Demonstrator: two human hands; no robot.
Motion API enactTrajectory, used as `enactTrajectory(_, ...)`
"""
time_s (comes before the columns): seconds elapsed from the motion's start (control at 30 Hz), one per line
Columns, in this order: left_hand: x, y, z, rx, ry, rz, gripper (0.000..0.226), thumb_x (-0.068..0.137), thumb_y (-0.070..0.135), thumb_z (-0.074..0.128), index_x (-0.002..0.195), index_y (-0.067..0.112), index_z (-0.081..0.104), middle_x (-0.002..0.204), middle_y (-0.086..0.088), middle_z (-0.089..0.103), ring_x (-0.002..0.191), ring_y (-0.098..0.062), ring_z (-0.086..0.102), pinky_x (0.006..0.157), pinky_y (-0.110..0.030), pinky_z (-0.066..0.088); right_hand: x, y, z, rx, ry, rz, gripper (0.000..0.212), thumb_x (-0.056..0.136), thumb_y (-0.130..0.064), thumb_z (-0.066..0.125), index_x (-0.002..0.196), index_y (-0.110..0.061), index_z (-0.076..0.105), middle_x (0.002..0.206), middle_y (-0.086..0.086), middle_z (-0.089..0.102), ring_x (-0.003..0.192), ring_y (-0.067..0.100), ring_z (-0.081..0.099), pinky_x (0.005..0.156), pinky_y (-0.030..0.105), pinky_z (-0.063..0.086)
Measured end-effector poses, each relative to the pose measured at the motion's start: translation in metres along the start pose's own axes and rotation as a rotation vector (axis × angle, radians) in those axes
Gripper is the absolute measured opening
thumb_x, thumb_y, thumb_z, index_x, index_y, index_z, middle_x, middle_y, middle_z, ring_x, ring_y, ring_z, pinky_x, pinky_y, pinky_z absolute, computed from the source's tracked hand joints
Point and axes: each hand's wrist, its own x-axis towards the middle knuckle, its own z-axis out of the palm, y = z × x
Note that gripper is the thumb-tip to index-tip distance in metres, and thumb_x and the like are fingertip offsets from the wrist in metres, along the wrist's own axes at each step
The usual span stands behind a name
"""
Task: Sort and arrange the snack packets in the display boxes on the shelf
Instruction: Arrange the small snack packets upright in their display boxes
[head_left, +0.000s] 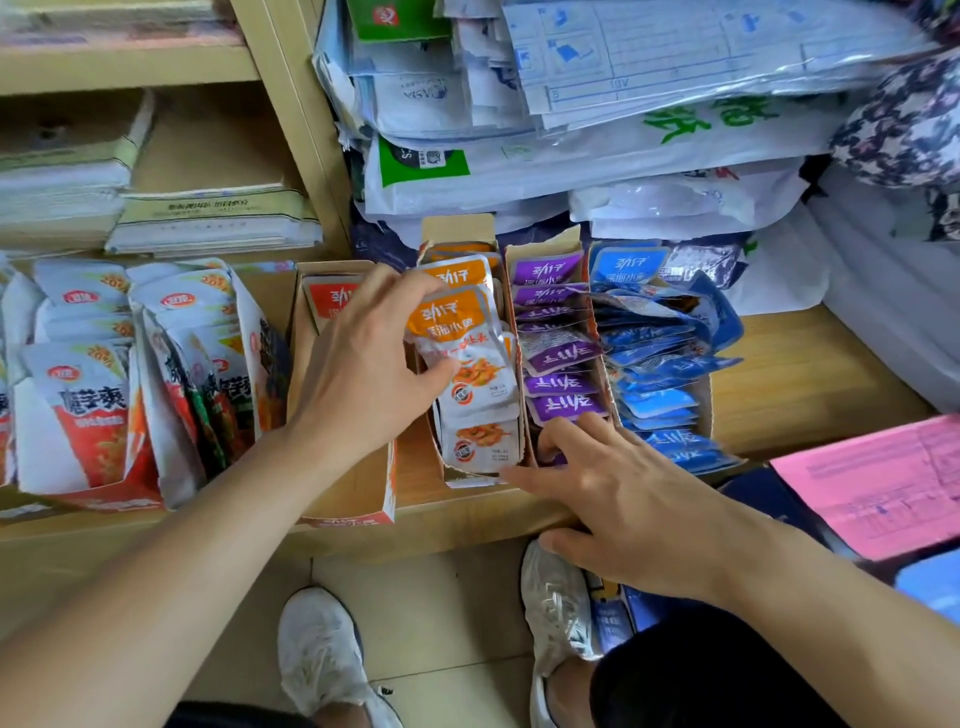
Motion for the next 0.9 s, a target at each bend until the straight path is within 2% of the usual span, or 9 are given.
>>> enactTrajectory(0.1,-0.002,0.003,0.001,0.065,-0.082,0.008,0.074,0.076,0.028,0.085,0.141,0.024,0.05,0.125,0.004,0.051,0.113,-0.009,0.049,0.082,-0.018,0.042,-0.002,0.008,-0.005,0.104,0.097,0.027,0.037,0.091,-0.04,0.063,0.128,-0.033,0.063,0.111,-0.011,0.055,0.104,0.012,0.052,0.085,0.027,0.047)
enactTrajectory(0.17,-0.004,0.007,0.002,0.167,-0.098,0.082,0.081,0.072,0.029,0.086,0.144,0.022,0.049,0.132,0.0,0.049,0.12,-0.017,0.046,0.092,-0.022,0.037,-0.006,0.016,-0.008,0.08,0.174,0.095,0.02,0.09,-0.037,0.063,0.105,-0.028,0.072,0.098,-0.012,0.06,0.096,0.012,0.056,0.076,0.028,0.049)
enactTrajectory(0.3,-0.008,0.019,0.015,0.134,-0.045,0.336,0.038,0.076,0.029,0.082,0.112,0.021,0.072,0.114,0.001,0.06,0.109,-0.024,0.05,0.091,-0.039,0.043,-0.014,0.025,-0.004,-0.096,0.181,0.177,0.012,0.083,-0.036,0.065,0.09,-0.029,0.073,0.088,-0.014,0.062,0.095,0.015,0.051,0.078,0.035,0.038)
enactTrajectory(0.37,-0.012,0.024,0.025,0.069,-0.143,0.449,0.017,0.081,0.03,0.079,0.098,0.025,0.076,0.105,0.005,0.062,0.106,-0.022,0.05,0.091,-0.038,0.042,-0.015,0.024,0.0,-0.12,0.139,0.194,0.021,0.081,-0.042,0.056,0.093,-0.033,0.07,0.09,-0.017,0.061,0.101,0.015,0.047,0.081,0.036,0.031)
enactTrajectory(0.5,-0.019,0.027,0.035,0.104,-0.406,0.513,0.012,0.089,0.038,0.067,0.095,0.034,0.076,0.116,0.009,0.053,0.114,-0.018,0.042,0.096,-0.041,0.037,-0.02,0.024,0.0,-0.116,0.11,0.223,0.023,0.082,-0.049,0.048,0.087,-0.038,0.068,0.091,-0.019,0.055,0.1,0.016,0.043,0.081,0.039,0.026)
enactTrajectory(0.63,-0.021,0.028,0.033,0.129,-0.499,0.499,0.02,0.091,0.042,0.057,0.099,0.04,0.075,0.124,0.012,0.045,0.118,-0.016,0.035,0.095,-0.039,0.032,-0.029,0.026,-0.002,-0.07,0.044,0.242,0.041,0.081,-0.061,0.034,0.103,-0.048,0.066,0.103,-0.022,0.048,0.103,0.015,0.037,0.083,0.038,0.021)
enactTrajectory(0.7,-0.021,0.027,0.031,0.102,-0.518,0.485,0.02,0.09,0.036,0.06,0.101,0.04,0.077,0.126,0.013,0.046,0.12,-0.016,0.035,0.099,-0.039,0.033,-0.035,0.024,0.0,-0.105,0.039,0.262,0.041,0.082,-0.057,0.042,0.117,-0.048,0.061,0.11,-0.02,0.049,0.103,0.017,0.04,0.081,0.039,0.024)
enactTrajectory(0.8,-0.024,0.028,0.03,0.089,-0.504,0.482,0.023,0.087,0.027,0.064,0.101,0.039,0.078,0.127,0.012,0.047,0.12,-0.018,0.037,0.1,-0.041,0.03,-0.038,0.025,0.001,-0.126,0.029,0.287,0.06,0.084,-0.045,0.054,0.143,-0.043,0.038,0.121,-0.022,0.046,0.108,0.018,0.039,0.081,0.039,0.029)
enactTrajectory(0.9,-0.025,0.034,0.033,0.252,-0.478,0.501,0.036,0.086,0.033,0.048,0.114,0.036,0.071,0.13,0.005,0.043,0.116,-0.02,0.036,0.093,-0.039,0.029,-0.036,0.027,-0.003,-0.041,0.044,0.304,0.072,0.094,-0.035,0.052,0.156,-0.038,0.013,0.128,-0.025,0.043,0.116,0.014,0.031,0.09,0.039,0.028)
